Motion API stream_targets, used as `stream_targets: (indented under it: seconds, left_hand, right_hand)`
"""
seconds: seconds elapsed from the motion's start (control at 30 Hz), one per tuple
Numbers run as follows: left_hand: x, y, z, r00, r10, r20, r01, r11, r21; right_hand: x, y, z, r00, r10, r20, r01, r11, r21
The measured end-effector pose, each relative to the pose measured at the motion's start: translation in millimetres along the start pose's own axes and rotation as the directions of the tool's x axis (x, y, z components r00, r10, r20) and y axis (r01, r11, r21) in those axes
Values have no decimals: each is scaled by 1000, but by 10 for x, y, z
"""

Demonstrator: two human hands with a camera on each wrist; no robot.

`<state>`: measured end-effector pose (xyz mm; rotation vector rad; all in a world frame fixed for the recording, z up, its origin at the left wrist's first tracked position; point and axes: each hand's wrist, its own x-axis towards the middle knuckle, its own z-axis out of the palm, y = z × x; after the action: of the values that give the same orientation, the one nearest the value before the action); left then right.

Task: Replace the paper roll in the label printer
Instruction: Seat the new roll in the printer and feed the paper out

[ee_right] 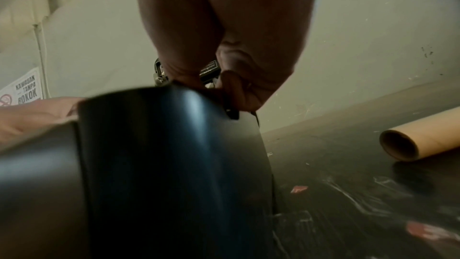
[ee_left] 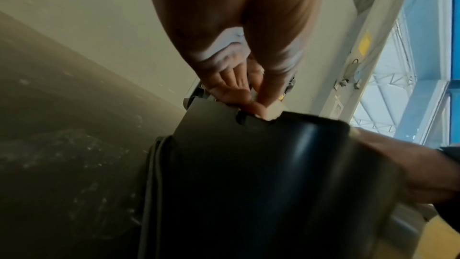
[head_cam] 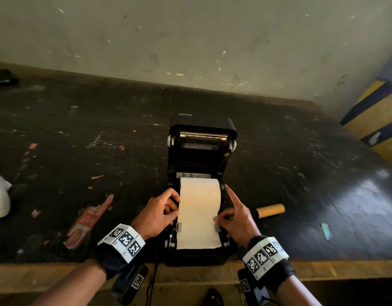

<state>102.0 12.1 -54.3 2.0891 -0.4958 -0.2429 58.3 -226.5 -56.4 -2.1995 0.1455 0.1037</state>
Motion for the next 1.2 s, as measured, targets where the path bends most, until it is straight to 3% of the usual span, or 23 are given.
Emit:
stream_targets:
  seconds: [0.17,0.3,0.37,0.43,0.5,0.57,0.67,0.83,1.0,1.2]
  left_hand:
    - [-39,30,-11,997,24,74,-32,993,114]
    - [-196,22,-6,990,140,-34,-129,966,225]
    - [-321,-5,39,981,196,-1,-190,952,240]
    - [-441,-28,102,959,258,119,-282,917,282]
    - [-522,-80,155,918,336,211,-393,844,365]
    - [-566,-153,196,892,382,243,-452,778,436]
    - [-575,-224,237,890,409,202,-454,754,475]
    - [-614,-204,293,883,446,147,-457,744,487]
    - [-788,-177,382,906,413,96,-404,773,488]
    - [-1118,-68,530,927,370,56,-348,799,490]
  right_hand:
    - [-100,-9,-25,999,-38,-39,36,997,-63]
    - [-330,33,-36,964,-217,-151,191,967,-170]
    - [-470,68,-30,953,-292,-78,276,946,-171]
    - [-586,119,8,943,-329,46,331,918,-218]
    - [-628,192,59,925,-354,140,380,879,-289]
    - [-639,239,106,922,-356,150,386,857,-340]
    - [-646,267,141,931,-358,76,359,856,-371]
    - [-704,276,177,899,-438,15,406,820,-403]
    - [-864,313,176,866,-497,60,461,745,-483]
    - [-1186,300,147,851,-522,55,482,737,-474]
